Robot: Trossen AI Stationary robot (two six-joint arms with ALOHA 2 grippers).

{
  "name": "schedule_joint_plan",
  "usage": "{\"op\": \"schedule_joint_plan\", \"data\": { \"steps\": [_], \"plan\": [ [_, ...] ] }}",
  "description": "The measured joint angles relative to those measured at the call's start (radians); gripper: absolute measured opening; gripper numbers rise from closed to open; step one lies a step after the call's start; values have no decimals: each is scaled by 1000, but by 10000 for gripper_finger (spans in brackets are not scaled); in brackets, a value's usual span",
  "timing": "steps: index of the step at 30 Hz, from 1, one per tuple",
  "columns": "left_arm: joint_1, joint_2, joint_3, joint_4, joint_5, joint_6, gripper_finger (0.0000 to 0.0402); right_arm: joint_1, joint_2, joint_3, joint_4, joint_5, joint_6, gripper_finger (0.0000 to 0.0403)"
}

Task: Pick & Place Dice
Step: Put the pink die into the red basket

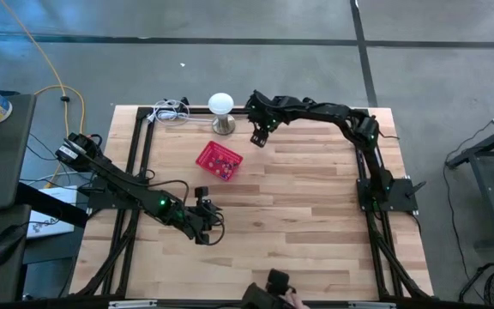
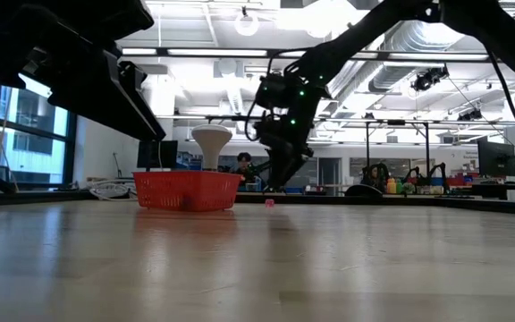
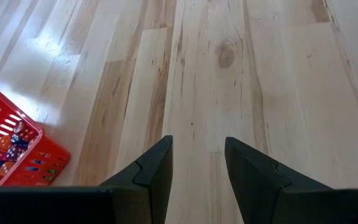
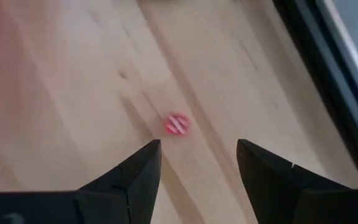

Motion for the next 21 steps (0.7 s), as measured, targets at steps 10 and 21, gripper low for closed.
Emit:
{"op": "schedule_joint_plan", "data": {
  "steps": [10, 21],
  "plan": [
    [0, 0, 0, -6, 0, 8, 139, -43, -14, -18, -79, -44, 46, 201],
    [0, 0, 0, -24, 15, 8, 139, -62, -172, -338, 74, -129, 63, 201]
  ]
}}
